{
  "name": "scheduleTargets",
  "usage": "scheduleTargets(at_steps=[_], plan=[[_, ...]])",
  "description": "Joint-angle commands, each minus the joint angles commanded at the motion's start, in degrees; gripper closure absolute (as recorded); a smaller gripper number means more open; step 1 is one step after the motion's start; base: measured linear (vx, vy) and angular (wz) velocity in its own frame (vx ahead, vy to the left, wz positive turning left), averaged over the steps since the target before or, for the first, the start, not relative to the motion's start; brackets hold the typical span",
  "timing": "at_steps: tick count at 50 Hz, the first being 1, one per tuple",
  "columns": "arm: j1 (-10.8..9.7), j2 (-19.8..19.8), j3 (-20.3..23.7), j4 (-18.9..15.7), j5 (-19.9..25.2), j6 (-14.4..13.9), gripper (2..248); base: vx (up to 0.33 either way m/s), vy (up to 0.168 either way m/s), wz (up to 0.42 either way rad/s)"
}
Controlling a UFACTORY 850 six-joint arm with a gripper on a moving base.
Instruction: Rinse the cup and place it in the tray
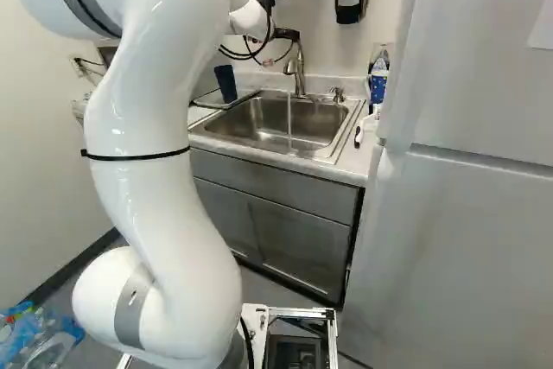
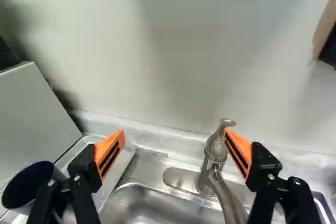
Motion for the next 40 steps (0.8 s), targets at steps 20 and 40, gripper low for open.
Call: scheduleTargets(at_steps=[20,40], plan=[[-0.06,0.53,-1.68,0.0,0.0,0.0,3,0.0,0.0,0.0],[-0.58,-3.45,-7.95,0.0,-1.23,0.0,3,0.0,0.0,0.0]])
